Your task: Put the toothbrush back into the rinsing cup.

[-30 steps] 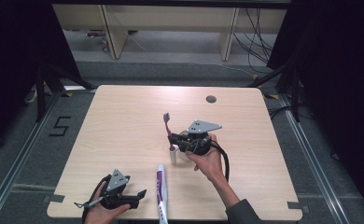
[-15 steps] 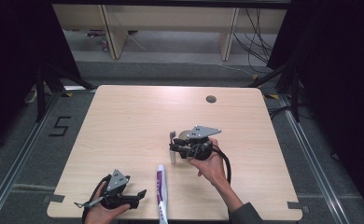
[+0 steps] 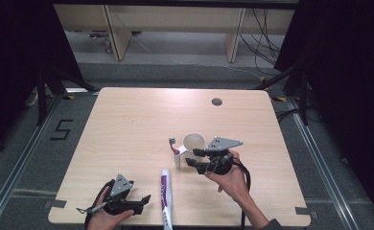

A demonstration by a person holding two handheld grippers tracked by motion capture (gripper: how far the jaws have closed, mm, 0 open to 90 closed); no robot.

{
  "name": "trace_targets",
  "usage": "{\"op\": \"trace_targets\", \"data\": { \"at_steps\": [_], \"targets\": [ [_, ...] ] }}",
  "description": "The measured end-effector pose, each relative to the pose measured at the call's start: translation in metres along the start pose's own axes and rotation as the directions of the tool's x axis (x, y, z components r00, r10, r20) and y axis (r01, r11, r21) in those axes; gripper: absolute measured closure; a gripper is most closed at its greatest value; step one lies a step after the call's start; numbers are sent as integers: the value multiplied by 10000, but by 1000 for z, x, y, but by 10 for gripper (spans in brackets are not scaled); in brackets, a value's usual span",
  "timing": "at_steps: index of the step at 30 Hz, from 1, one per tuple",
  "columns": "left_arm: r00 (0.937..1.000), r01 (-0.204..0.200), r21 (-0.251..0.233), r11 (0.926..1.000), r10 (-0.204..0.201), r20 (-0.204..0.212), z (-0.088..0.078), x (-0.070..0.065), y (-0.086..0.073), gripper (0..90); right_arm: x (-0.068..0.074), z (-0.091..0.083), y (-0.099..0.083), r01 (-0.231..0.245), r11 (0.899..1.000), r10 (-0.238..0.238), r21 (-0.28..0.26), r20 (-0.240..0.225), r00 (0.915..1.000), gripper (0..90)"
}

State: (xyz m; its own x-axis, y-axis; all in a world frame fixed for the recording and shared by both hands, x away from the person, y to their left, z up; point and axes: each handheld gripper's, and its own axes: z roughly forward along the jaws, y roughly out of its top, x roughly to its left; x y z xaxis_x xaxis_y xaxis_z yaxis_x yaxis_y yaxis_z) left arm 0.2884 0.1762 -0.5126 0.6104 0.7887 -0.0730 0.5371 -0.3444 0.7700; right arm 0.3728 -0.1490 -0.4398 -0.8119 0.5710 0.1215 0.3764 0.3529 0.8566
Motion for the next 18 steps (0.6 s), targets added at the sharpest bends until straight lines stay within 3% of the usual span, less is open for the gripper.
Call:
{"op": "trace_targets", "data": {
  "at_steps": [1, 2, 3, 6, 8, 13, 17, 18],
  "targets": [
    [10000, -4, 30, 10000, 4, -7, 0, 0, 0, 185, 0, 0, 0, 0, 10000, 0, 0, 0, 10000, 526],
    [9999, -45, 95, 9999, 44, 93, -1, 0, 0, 185, 2, -2, -3, -299, 9995, 300, 126, -83, 9995, 526],
    [10000, -14, 77, 10000, 13, 81, 0, 0, 0, 185, 1, -5, -10, -121, 9998, 122, 144, -23, 9999, 523],
    [10000, 6, 1, 10000, -6, -15, 0, 0, 0, 185, 2, -8, -16, -258, 9990, 257, 352, 51, 9997, 520],
    [10000, -13, -12, 10000, 13, 93, -1, 0, 0, 185, 1, -13, -23, -22, 9986, 21, 529, 15, 10000, 520],
    [10000, -60, 46, 10000, 60, 66, -1, -1, 0, 186, 3, -21, -36, -330, 9953, 326, 910, 58, 9995, 510],
    [9999, -70, 1, 10000, 70, 102, -1, 0, 0, 187, 0, -29, -45, -319, 9938, 302, 1070, 176, 9994, 501],
    [9999, -55, -1, 10000, 55, 92, -1, 0, 0, 187, -1, -31, -48, -514, 9925, 500, 1107, 148, 9986, 500]
  ]
}}
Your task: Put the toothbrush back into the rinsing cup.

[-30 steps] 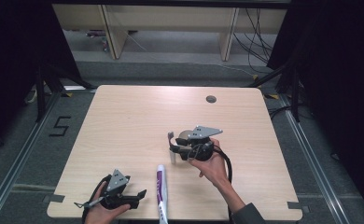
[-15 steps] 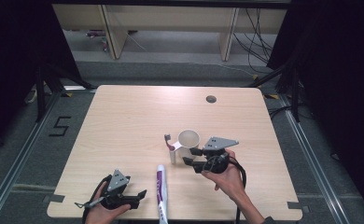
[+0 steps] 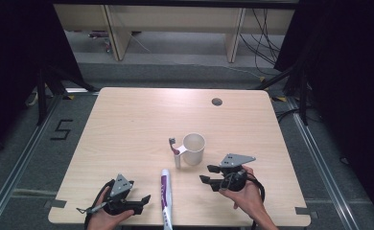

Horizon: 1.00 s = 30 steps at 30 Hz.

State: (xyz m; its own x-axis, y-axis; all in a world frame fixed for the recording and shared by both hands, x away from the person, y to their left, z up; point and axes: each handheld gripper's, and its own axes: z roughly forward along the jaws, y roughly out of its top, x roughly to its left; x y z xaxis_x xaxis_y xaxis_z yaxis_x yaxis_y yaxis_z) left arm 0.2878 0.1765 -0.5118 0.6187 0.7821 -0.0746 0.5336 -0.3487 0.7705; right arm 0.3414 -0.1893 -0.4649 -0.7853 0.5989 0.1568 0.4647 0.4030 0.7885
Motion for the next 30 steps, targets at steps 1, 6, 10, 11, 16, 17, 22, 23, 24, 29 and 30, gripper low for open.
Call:
{"op": "trace_targets", "data": {
  "at_steps": [1, 6, 10, 11, 16, 17, 22, 23, 24, 29, 30],
  "targets": [
    [10000, 11, -9, 10000, -11, 1, 0, 0, 0, 187, 0, 0, 0, 0, 10000, 0, 0, 0, 10000, 500],
    [10000, 9, 7, 10000, -9, 46, 1, 1, 1, 187, -10, -16, -14, -445, 9990, 446, -27, 265, 9987, 494],
    [10000, 2, 40, 10000, -2, -32, 1, 2, 1, 187, -16, -22, -20, -374, 9992, 382, -140, 608, 9974, 493],
    [10000, 73, -77, 9999, -73, 3, 1, 1, 1, 187, -17, -25, -22, -540, 9985, 539, -2, 514, 9972, 490],
    [10000, 71, -14, 10000, -71, -7, -1, 2, 2, 187, -22, -31, -31, -809, 9967, 803, 40, 793, 9936, 477],
    [10000, 26, -18, 10000, -26, 26, -2, 2, 1, 187, -23, -33, -32, -794, 9968, 788, 50, 800, 9937, 475],
    [10000, -46, -52, 10000, 46, -50, -2, 3, 3, 187, -30, -38, -38, -842, 9964, 831, 52, 1073, 9907, 466],
    [9999, -65, -49, 10000, 64, -90, -2, 2, 3, 187, -34, -39, -39, -570, 9984, 560, 50, 1243, 9907, 463],
    [10000, -41, -64, 10000, 41, -48, -2, 3, 3, 187, -33, -40, -41, -920, 9957, 903, 90, 1150, 9892, 462],
    [10000, -64, -47, 10000, 64, -17, -1, 2, 3, 187, -40, -49, -47, -1080, 9941, 1075, -35, 1342, 9851, 436],
    [9999, -149, -47, 9999, 148, -38, -2, 2, 3, 187, -41, -52, -49, -1157, 9933, 1140, 35, 1457, 9827, 430]
  ]
}}
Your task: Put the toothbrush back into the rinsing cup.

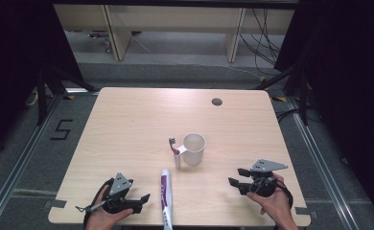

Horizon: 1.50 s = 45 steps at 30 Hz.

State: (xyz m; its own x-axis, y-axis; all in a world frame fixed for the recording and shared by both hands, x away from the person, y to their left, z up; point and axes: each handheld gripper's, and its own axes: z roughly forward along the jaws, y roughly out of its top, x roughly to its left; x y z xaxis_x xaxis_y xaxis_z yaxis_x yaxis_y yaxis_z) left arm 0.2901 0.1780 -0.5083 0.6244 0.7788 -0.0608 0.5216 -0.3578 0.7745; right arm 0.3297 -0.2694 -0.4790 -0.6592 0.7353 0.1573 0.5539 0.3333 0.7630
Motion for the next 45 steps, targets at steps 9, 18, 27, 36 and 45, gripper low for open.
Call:
{"op": "trace_targets", "data": {
  "at_steps": [9, 18, 27, 36, 45],
  "targets": [
    [10000, -31, 34, 10000, 31, 59, 1, -1, 0, 187, -8, -10, -11, -238, 9996, 244, -155, 350, 9991, 340],
    [9999, 1, 37, 10000, -2, 103, 1, 0, -1, 187, -9, -15, -20, -394, 9991, 385, 157, 552, 9977, 267],
    [10000, -9, 38, 10000, 8, 75, 0, 0, -1, 187, -11, -21, -28, -240, 9996, 232, 147, 551, 9982, 263],
    [9999, 38, -42, 10000, -38, 101, -1, 1, -1, 187, -10, -28, -35, -459, 9987, 440, 224, 781, 9960, 263],
    [10000, -37, -52, 10000, 38, 84, -1, 1, -1, 187, -14, -35, -40, -335, 9994, 322, 133, 911, 9953, 263]
  ]
}}
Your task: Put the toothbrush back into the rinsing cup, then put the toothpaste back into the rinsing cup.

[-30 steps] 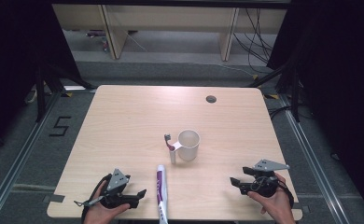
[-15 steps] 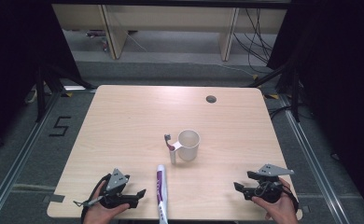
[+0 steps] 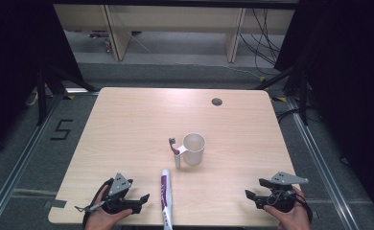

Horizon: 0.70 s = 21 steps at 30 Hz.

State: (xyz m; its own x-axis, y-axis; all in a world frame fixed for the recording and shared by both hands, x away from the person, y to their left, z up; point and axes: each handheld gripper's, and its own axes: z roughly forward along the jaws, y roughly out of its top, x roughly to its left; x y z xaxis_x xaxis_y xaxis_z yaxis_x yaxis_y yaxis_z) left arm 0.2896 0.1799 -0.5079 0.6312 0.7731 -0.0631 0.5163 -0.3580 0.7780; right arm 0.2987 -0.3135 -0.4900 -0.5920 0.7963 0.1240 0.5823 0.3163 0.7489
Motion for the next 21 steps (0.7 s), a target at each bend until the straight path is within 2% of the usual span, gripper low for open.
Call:
{"op": "trace_targets", "data": {
  "at_steps": [1, 2, 4, 5, 6, 8, 9, 10, 11, 14, 15, 16, 17, 18, 19, 21],
  "targets": [
    [10000, 30, -7, 10000, -30, 5, 0, 0, 0, 187, 0, -1, -1, -83, 9999, 82, 65, 67, 9999, 263],
    [10000, 49, 13, 10000, -49, -2, 0, 0, 0, 187, 2, -2, -2, -404, 9991, 405, 83, -87, 9991, 263],
    [10000, -69, 58, 10000, 69, -30, 0, 0, -1, 187, -2, -2, -4, 20, 10000, -20, 95, -23, 10000, 263],
    [9998, -174, 41, 9998, 174, -4, 0, 0, 0, 187, 1, -4, -6, -493, 9985, 493, 250, -2, 9988, 263],
    [9998, -189, 73, 9998, 189, -83, -1, -1, 1, 188, -1, -4, -7, -239, 9994, 240, 243, -24, 9997, 263],
    [9997, -250, -49, 9997, 250, 85, -3, -2, 2, 187, 2, -7, -9, -448, 9982, 447, 390, 35, 9990, 260],
    [9996, -189, -174, 9997, 193, 207, -2, -3, 3, 187, -1, -8, -11, -195, 9992, 194, 343, 45, 9998, 254],
    [9993, -298, -83, 9995, 300, 242, -3, -4, 3, 187, 0, -8, -13, -315, 9991, 310, 293, 184, 9993, 249],
    [9987, -352, -146, 9993, 357, 370, -2, -6, 3, 187, 2, -11, -14, -582, 9978, 579, 318, 98, 9983, 249],
    [9966, -593, -135, 9981, 600, 557, -1, -8, 4, 187, 0, -15, -18, -426, 9987, 425, 295, 57, 9991, 247],
    [9962, -612, -213, 9979, 624, 607, -1, -10, 5, 187, 3, -17, -19, -859, 9955, 855, 410, 96, 9963, 247],
    [9945, -812, -155, 9966, 821, 655, -2, -10, 6, 188, -1, -16, -20, -397, 9989, 394, 246, 123, 9991, 247],
    [9955, -689, -318, 9971, 707, 627, -1, -13, 7, 188, 2, -16, -21, -797, 9962, 795, 356, 84, 9968, 247],
    [9930, -888, -356, 9954, 912, 750, -2, -12, 8, 191, -1, -16, -22, -475, 9985, 474, 286, 33, 9989, 248],
    [9929, -898, -398, 9952, 925, 742, -2, -12, 10, 195, -1, -16, -22, -454, 9986, 451, 281, 120, 9989, 249],
    [9904, -1199, -472, 9917, 1228, 628, -2, -12, 12, 201, -3, -17, -22, -198, 9996, 196, 191, 94, 9998, 249]
  ]
}}
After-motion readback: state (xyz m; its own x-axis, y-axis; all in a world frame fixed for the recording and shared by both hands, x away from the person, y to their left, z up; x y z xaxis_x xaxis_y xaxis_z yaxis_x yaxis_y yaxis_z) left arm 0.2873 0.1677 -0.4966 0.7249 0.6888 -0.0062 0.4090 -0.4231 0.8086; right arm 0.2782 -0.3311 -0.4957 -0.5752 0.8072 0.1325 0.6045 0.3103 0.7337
